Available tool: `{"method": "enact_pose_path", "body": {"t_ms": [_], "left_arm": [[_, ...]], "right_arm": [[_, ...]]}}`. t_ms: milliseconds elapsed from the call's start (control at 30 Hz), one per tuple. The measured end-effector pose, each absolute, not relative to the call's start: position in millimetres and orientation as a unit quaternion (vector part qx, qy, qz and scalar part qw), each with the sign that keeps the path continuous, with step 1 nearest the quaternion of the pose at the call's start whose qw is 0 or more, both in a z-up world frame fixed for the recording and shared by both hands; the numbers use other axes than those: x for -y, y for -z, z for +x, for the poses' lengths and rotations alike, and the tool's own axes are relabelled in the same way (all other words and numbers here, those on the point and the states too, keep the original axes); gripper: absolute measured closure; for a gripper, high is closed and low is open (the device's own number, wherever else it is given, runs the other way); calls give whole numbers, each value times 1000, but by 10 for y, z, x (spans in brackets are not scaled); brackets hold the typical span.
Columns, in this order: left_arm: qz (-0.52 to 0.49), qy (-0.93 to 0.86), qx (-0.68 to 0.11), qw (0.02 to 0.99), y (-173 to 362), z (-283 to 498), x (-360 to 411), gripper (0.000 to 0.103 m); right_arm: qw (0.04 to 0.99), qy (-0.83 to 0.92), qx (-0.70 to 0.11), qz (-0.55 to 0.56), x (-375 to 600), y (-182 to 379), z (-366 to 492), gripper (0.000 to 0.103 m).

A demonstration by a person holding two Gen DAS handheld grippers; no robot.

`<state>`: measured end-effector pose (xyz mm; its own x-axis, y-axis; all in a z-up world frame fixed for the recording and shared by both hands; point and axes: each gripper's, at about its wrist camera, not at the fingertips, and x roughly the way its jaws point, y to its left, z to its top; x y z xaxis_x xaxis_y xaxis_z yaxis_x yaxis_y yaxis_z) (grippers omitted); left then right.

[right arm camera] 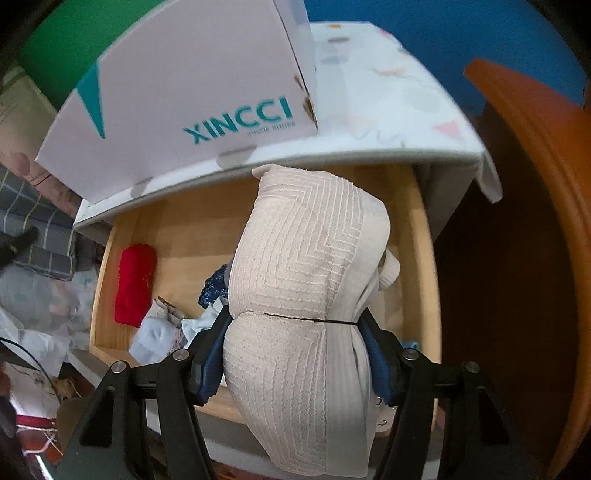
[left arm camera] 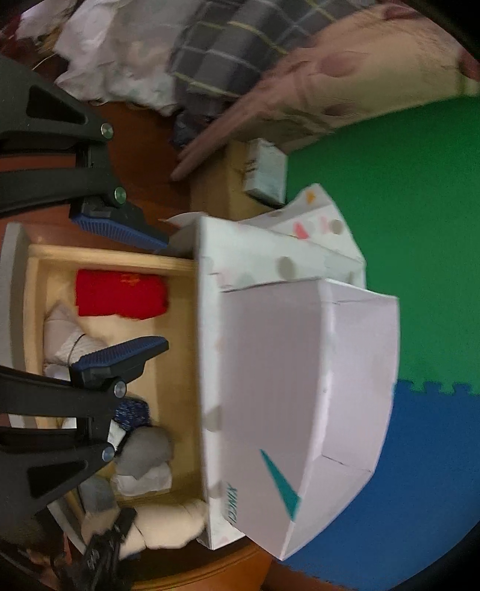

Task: Take underwear out of drawer
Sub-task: 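Carry the beige bra with the right gripper into the white box and release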

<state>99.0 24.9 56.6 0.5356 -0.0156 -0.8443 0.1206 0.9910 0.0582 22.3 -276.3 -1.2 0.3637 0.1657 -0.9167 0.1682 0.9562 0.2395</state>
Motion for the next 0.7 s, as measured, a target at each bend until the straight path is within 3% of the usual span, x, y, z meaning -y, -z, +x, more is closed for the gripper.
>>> {"method": "enact_pose_path", "body": {"t_ms": [367,700], "left_arm": [[34,16,-514,857,55,759,-311,53],[-45,4,-509,860,67,801,-682,53]], "right_arm": [[837,-18,-531,130,2904,-736,87,43],[869,-41,-480,112,2850,-1696,647,43]]}}
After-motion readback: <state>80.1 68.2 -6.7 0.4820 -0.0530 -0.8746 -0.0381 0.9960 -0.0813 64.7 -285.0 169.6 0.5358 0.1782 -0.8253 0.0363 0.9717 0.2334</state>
